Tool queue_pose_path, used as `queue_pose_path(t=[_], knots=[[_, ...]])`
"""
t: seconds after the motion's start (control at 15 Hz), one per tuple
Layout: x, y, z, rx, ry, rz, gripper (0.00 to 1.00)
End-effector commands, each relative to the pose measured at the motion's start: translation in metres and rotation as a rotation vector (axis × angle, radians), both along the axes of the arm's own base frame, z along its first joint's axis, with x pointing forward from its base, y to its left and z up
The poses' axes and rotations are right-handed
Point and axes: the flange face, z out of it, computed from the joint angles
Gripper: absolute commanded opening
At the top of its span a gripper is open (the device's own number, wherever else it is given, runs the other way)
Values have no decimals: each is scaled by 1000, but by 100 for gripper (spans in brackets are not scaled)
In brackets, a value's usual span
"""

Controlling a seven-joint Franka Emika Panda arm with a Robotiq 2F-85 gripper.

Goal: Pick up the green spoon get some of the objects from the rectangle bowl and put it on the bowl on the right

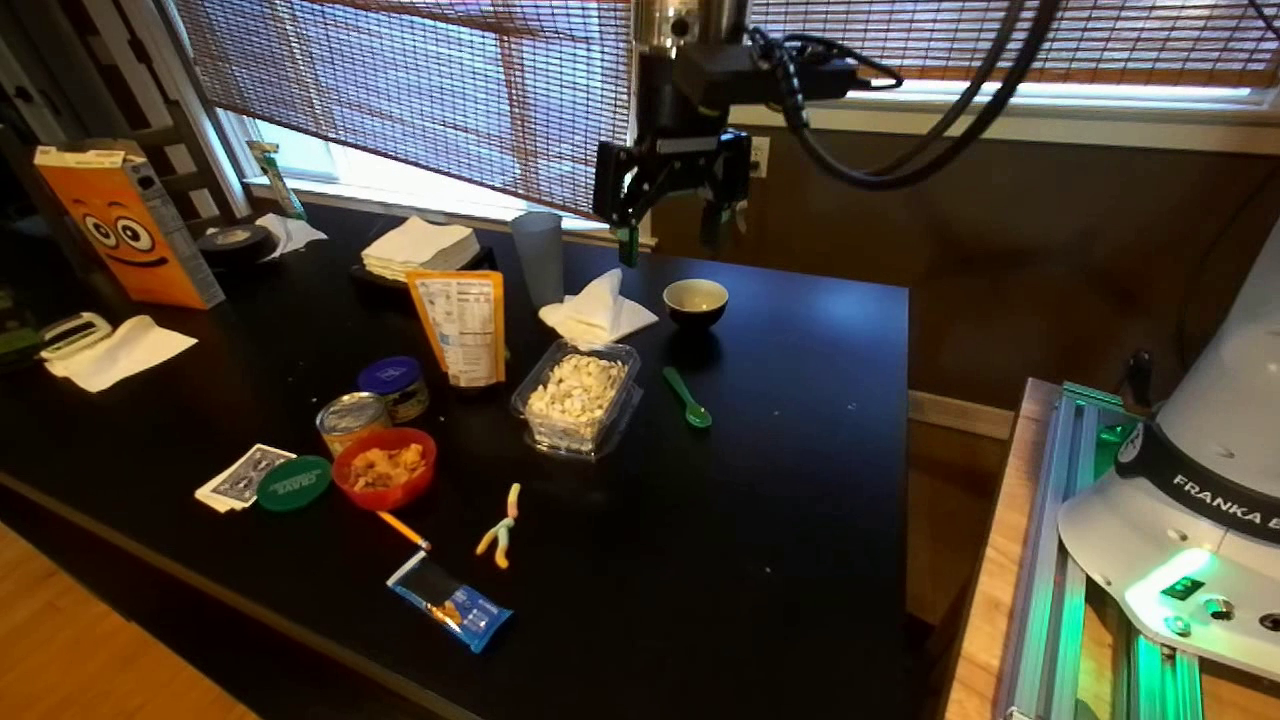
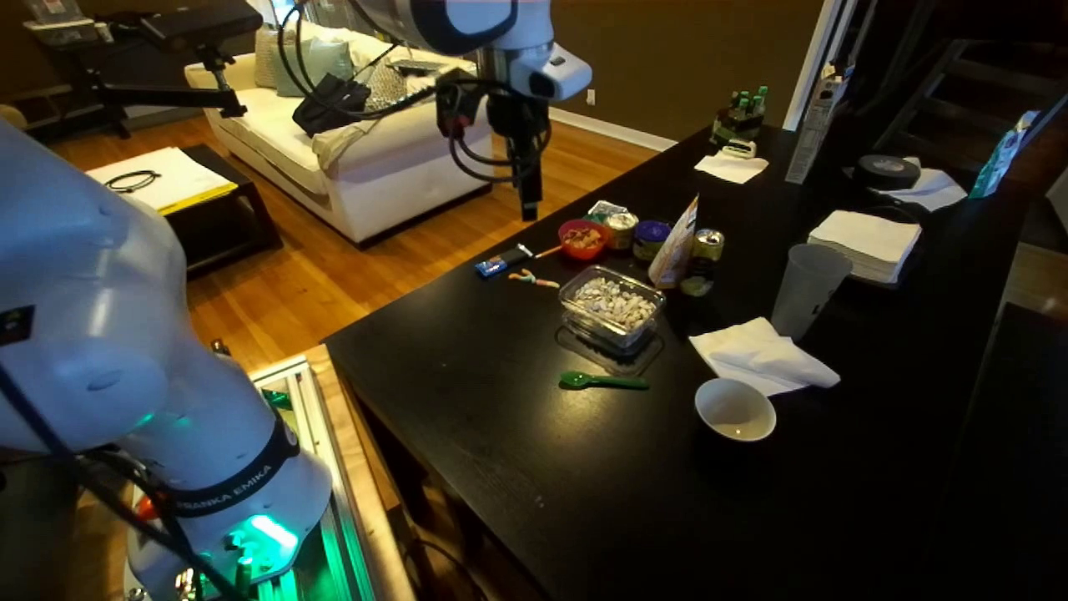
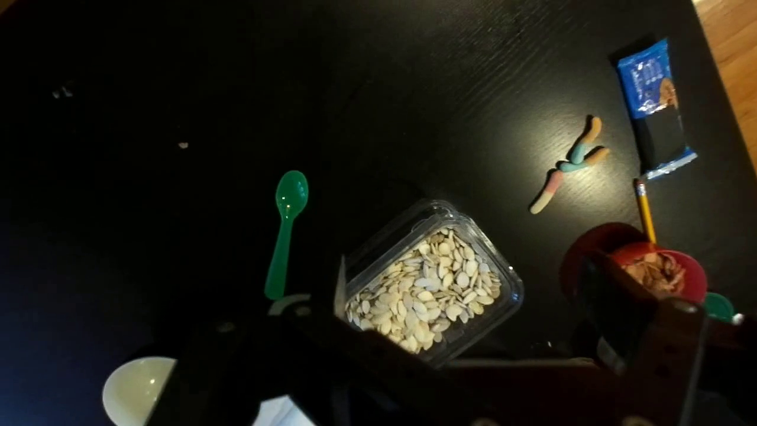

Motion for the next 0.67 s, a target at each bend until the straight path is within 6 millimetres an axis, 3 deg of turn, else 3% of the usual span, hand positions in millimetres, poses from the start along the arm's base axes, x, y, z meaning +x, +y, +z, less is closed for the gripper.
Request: queue_pose_path(t=[0.0, 0.33, 0.6], knots=[[44, -34, -43, 11, 72, -16, 100], [79, -93, -92, 46, 146, 17, 100], [84, -124, -134, 57, 180, 28, 100]])
